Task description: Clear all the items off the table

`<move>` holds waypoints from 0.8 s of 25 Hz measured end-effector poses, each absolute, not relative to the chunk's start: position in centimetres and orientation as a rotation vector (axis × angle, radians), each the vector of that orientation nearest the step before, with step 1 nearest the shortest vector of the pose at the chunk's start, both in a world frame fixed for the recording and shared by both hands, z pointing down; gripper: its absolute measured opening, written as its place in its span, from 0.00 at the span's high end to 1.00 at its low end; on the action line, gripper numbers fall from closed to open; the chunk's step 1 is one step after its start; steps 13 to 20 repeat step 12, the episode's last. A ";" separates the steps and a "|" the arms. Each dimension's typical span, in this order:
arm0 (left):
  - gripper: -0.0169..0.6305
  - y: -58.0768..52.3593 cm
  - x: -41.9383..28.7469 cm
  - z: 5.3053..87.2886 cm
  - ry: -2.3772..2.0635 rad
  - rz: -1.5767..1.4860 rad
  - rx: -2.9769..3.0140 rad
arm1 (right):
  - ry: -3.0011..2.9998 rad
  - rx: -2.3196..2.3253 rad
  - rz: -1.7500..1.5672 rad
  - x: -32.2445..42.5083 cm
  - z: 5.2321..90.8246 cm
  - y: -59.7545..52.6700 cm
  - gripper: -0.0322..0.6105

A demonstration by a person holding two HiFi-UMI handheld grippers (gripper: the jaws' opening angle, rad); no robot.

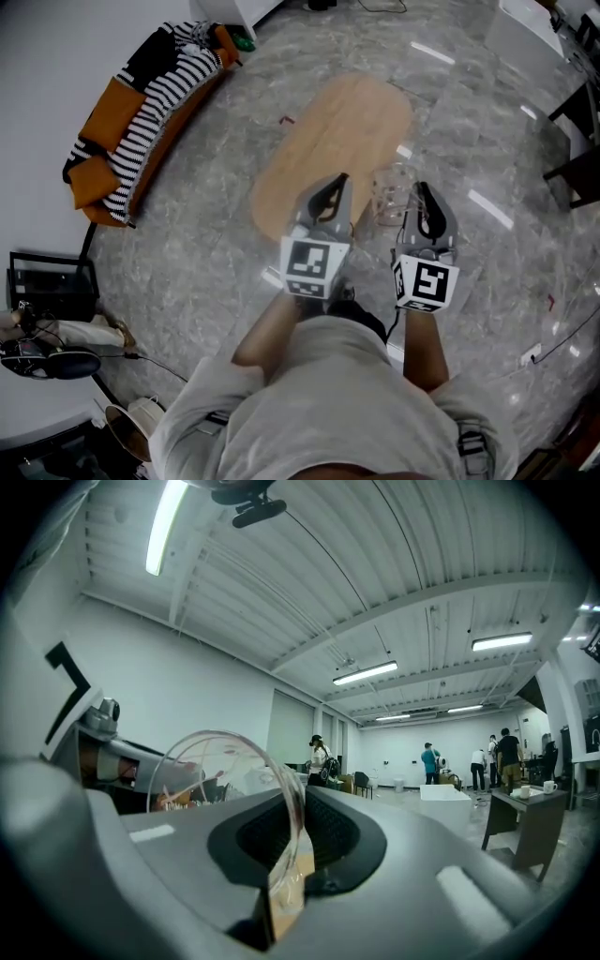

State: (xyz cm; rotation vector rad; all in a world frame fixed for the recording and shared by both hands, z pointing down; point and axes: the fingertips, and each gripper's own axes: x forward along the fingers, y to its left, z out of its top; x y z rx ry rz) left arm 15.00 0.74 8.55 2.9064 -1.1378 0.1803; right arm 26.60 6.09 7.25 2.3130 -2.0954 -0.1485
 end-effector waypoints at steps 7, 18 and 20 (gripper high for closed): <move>0.94 1.1 15.8 8.3 -1.124 0.192 2.924 | -2.092 2.322 -0.137 27.0 7.2 6.3 0.90; 0.94 1.2 16.2 8.4 -1.123 0.198 2.926 | -2.097 2.323 -0.137 27.6 7.2 6.2 0.90; 0.94 1.2 16.2 8.4 -1.123 0.198 2.926 | -2.097 2.323 -0.137 27.6 7.2 6.2 0.90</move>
